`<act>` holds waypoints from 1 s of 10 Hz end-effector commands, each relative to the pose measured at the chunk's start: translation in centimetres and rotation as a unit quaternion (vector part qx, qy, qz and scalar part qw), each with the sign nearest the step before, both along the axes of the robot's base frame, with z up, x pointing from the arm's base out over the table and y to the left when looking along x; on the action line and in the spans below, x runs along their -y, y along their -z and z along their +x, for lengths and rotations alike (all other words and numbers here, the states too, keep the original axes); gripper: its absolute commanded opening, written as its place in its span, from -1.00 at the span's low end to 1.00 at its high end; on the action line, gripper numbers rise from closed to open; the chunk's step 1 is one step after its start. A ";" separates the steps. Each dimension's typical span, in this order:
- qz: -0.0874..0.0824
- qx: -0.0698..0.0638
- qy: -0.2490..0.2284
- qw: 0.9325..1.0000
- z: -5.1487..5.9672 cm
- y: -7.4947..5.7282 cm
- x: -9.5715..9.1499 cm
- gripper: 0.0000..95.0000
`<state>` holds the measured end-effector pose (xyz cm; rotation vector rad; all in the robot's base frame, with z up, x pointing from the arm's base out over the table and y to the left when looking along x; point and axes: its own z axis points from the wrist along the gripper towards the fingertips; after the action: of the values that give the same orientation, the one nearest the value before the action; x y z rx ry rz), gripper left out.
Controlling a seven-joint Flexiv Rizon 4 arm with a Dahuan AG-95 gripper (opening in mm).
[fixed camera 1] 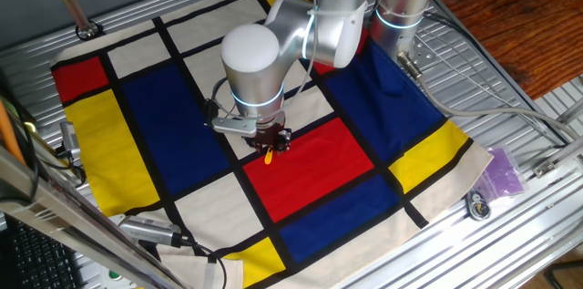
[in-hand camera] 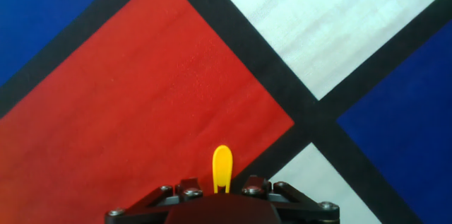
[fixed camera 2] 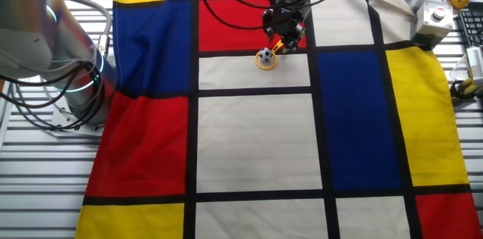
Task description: Remove the bubble ring from the ball
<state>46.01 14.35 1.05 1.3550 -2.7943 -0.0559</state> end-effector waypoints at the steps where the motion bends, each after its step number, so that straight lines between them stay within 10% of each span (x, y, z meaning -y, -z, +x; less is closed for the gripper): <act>1: 0.001 0.000 -0.001 1.000 0.0 0.0 0.0 -0.20; 4: 0.000 0.003 -0.004 1.000 0.0 0.0 0.0 -0.20; 5: 0.000 0.004 -0.006 1.000 0.0 0.1 0.0 -0.60; 10: -0.004 0.008 -0.007 1.000 -0.1 0.3 -0.1 -0.60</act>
<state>45.92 14.45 0.66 1.3756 -2.7949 -0.0343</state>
